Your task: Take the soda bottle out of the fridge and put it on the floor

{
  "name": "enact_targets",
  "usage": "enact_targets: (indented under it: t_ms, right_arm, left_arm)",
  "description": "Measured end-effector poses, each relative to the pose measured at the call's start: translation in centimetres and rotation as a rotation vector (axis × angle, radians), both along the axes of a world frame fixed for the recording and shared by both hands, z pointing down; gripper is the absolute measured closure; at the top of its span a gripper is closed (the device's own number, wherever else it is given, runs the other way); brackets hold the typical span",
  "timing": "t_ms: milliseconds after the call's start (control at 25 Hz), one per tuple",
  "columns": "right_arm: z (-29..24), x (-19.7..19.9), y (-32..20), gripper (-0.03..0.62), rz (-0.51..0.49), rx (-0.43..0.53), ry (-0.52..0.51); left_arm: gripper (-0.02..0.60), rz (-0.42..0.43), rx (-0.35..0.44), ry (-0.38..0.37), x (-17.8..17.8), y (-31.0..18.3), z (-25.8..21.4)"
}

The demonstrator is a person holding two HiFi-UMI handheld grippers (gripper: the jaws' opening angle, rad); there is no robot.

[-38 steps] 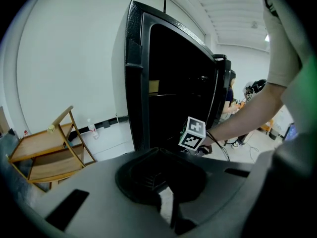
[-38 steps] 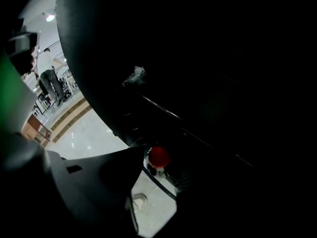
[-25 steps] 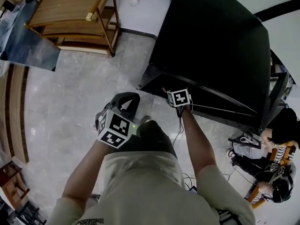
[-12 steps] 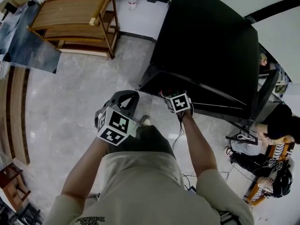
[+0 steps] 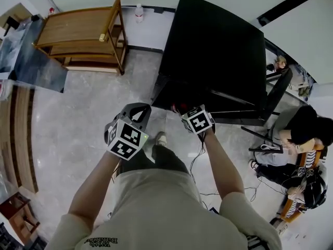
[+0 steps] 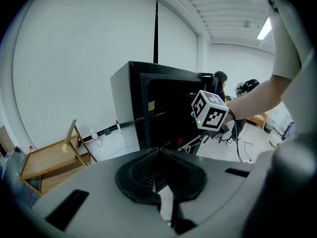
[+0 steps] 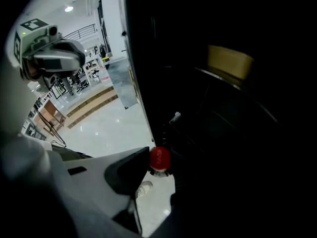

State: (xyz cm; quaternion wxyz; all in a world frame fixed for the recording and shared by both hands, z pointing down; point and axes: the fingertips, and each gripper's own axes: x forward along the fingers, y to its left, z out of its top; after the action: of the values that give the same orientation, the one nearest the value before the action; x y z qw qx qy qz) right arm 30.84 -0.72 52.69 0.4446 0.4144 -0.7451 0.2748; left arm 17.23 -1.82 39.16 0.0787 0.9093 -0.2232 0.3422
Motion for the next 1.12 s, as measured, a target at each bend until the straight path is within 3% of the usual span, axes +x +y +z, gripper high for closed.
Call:
enact_targets:
  t_ms: [280,560,1120]
  right_arm:
    - [-4.9,-0.4,1.6,0.48,-0.041,-0.003,0.045]
    - [-6.0,-1.7,2.4,0.48,-0.066,-0.009,0.065]
    - [-4.2,-13.3,1.0,0.48,-0.365,-0.05,0.056]
  left_arm:
    - [0.575,0.022,0.01,-0.006,-0.7,0.3,-2.4]
    - [0.575,0.013,-0.003,-0.017,-2.3,0.3,-2.2]
    - [0.575,-0.153,-0.035,-0.065,-11.8,-0.3,-0.4]
